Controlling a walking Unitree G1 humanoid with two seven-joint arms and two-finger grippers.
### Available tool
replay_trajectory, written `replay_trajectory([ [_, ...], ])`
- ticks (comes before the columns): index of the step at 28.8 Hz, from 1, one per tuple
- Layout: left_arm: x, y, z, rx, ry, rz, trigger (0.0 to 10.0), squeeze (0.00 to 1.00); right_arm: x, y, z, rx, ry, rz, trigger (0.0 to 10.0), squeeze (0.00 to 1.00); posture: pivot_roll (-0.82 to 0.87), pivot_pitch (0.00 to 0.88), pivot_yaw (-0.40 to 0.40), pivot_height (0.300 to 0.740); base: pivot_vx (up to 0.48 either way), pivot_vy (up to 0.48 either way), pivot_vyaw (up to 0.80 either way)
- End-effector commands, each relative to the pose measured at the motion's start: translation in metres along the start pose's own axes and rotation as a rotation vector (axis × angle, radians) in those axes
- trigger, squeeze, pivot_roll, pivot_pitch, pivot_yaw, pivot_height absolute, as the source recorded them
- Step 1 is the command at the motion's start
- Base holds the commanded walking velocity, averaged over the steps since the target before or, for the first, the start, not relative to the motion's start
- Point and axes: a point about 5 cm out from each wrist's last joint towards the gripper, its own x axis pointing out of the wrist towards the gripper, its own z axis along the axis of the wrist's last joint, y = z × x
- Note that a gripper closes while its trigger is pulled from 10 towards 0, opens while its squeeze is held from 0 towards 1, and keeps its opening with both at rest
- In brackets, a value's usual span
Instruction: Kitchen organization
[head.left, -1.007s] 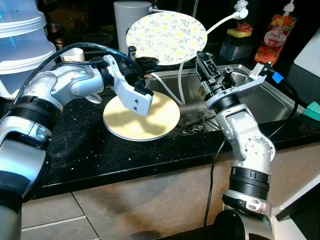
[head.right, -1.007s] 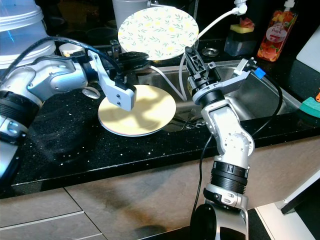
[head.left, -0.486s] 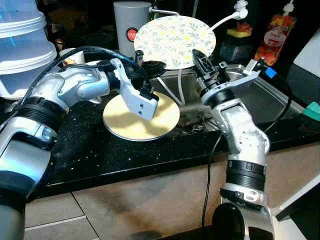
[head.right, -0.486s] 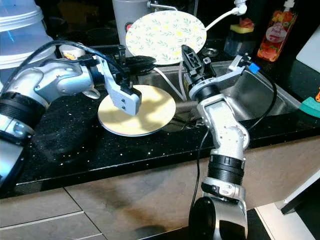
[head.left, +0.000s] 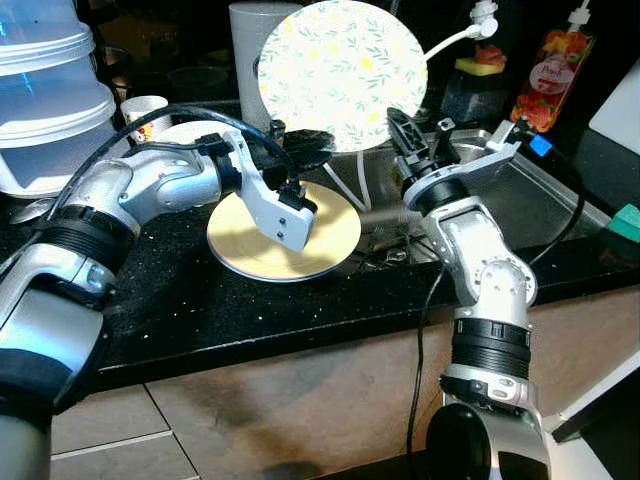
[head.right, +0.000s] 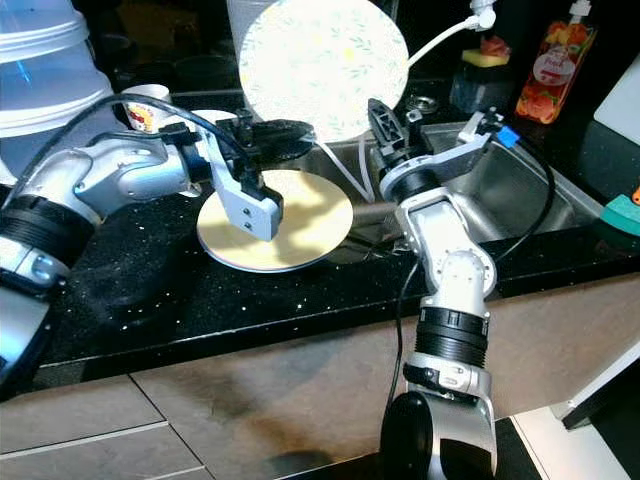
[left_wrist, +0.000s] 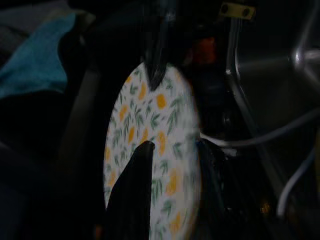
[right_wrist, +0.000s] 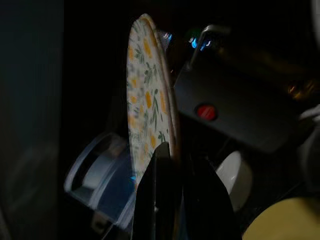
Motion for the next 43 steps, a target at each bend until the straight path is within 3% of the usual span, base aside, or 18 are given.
replay_trajectory([
  [1, 0.000, 0.002, 0.003, -0.065, -0.010, 0.033, 10.0, 0.00, 0.000, 0.000, 0.004, -0.044, -0.027, -0.012, 0.0, 0.00, 0.06, 0.000, -0.040, 0.740, 0.000, 0.000, 0.00],
  [3, -0.005, -0.006, 0.015, -0.267, -0.042, -0.030, 10.0, 0.00, -0.002, -0.003, 0.021, -0.169, -0.126, -0.045, 0.0, 0.00, 0.07, 0.000, -0.044, 0.740, 0.000, 0.000, 0.00],
  [4, -0.016, -0.017, 0.035, -0.488, -0.120, -0.169, 10.0, 0.00, -0.005, -0.007, 0.038, -0.292, -0.194, -0.084, 7.2, 0.00, 0.07, 0.000, -0.044, 0.740, 0.000, 0.000, 0.00],
  [5, -0.016, -0.017, 0.035, -0.488, -0.120, -0.169, 10.0, 0.00, -0.005, -0.007, 0.038, -0.292, -0.194, -0.084, 7.2, 0.00, 0.07, 0.000, -0.044, 0.740, 0.000, 0.000, 0.00],
  [6, -0.020, -0.019, 0.042, -0.551, -0.149, -0.206, 10.0, 0.00, -0.007, -0.011, 0.044, -0.353, -0.209, -0.119, 10.0, 0.00, 0.06, 0.000, -0.044, 0.740, 0.000, 0.000, 0.00],
  [9, -0.016, -0.009, 0.027, -0.627, -0.069, -0.074, 10.0, 0.00, -0.014, -0.053, 0.065, -0.651, -0.234, -0.423, 10.0, 0.00, 0.07, 0.000, -0.049, 0.740, 0.000, 0.000, 0.00],
  [13, -0.016, 0.005, -0.010, -0.628, 0.130, 0.132, 10.0, 0.00, -0.022, -0.074, 0.081, -0.917, -0.199, -0.568, 10.0, 0.00, 0.07, 0.000, -0.050, 0.740, 0.000, 0.000, 0.00],
  [16, -0.018, 0.011, -0.020, -0.661, 0.187, 0.215, 10.0, 0.00, -0.022, -0.078, 0.083, -0.978, -0.166, -0.582, 10.0, 0.00, 0.07, 0.000, -0.052, 0.740, 0.000, 0.000, 0.00],
  [19, -0.030, 0.021, -0.049, -0.825, 0.374, 0.475, 10.0, 0.00, -0.022, -0.096, 0.070, -1.040, 0.062, -0.619, 10.0, 0.13, 0.06, 0.000, -0.062, 0.740, 0.000, 0.000, 0.00],
  [20, -0.046, 0.016, -0.070, -1.013, 0.556, 0.684, 10.0, 0.00, -0.024, -0.107, 0.061, -0.924, 0.142, -0.647, 10.0, 0.21, 0.07, 0.000, -0.070, 0.740, 0.000, 0.000, 0.00],
  [21, -0.046, 0.016, -0.070, -1.013, 0.556, 0.684, 10.0, 0.00, -0.024, -0.107, 0.061, -0.924, 0.142, -0.647, 10.0, 0.21, 0.07, 0.000, -0.070, 0.740, 0.000, 0.000, 0.00],
  [22, -0.053, 0.013, -0.071, -1.085, 0.594, 0.718, 10.0, 0.00, -0.025, -0.110, 0.061, -0.888, 0.127, -0.664, 10.0, 0.65, 0.07, 0.000, -0.070, 0.740, 0.000, 0.000, 0.00],
  [24, -0.055, 0.008, -0.069, -1.153, 0.618, 0.709, 10.0, 0.00, -0.025, -0.112, 0.061, -0.851, 0.114, -0.671, 10.0, 0.65, 0.07, 0.000, -0.070, 0.740, 0.000, 0.000, 0.00],
  [25, -0.056, 0.003, -0.065, -1.219, 0.639, 0.687, 10.0, 0.00, -0.025, -0.112, 0.064, -0.821, 0.082, -0.675, 10.0, 1.00, 0.07, 0.000, -0.070, 0.740, 0.000, 0.000, 0.00],
  [31, -0.059, -0.020, -0.060, -1.370, 0.759, 0.615, 10.0, 0.00, -0.004, -0.062, 0.080, -0.712, -0.151, -0.303, 10.0, 1.00, 0.08, 0.000, -0.063, 0.740, 0.000, 0.000, 0.00],
  [32, -0.060, -0.023, -0.060, -1.398, 0.766, 0.625, 10.0, 0.00, -0.001, -0.045, 0.082, -0.694, -0.184, -0.182, 10.0, 0.00, 0.07, 0.000, -0.060, 0.740, 0.000, 0.000, 0.00],
  [37, -0.072, -0.037, -0.064, -1.581, 0.870, 0.685, 10.0, 0.00, -0.008, 0.004, 0.076, -0.584, -0.187, 0.146, 10.0, 0.00, 0.07, 0.000, -0.044, 0.740, 0.000, 0.000, 0.00],
  [43, -0.102, -0.056, -0.054, -1.713, 0.993, 0.723, 10.0, 0.00, -0.025, -0.010, 0.027, -0.444, 0.008, 0.172, 10.0, 0.00, 0.08, 0.000, -0.038, 0.740, 0.000, 0.000, 0.00],
])
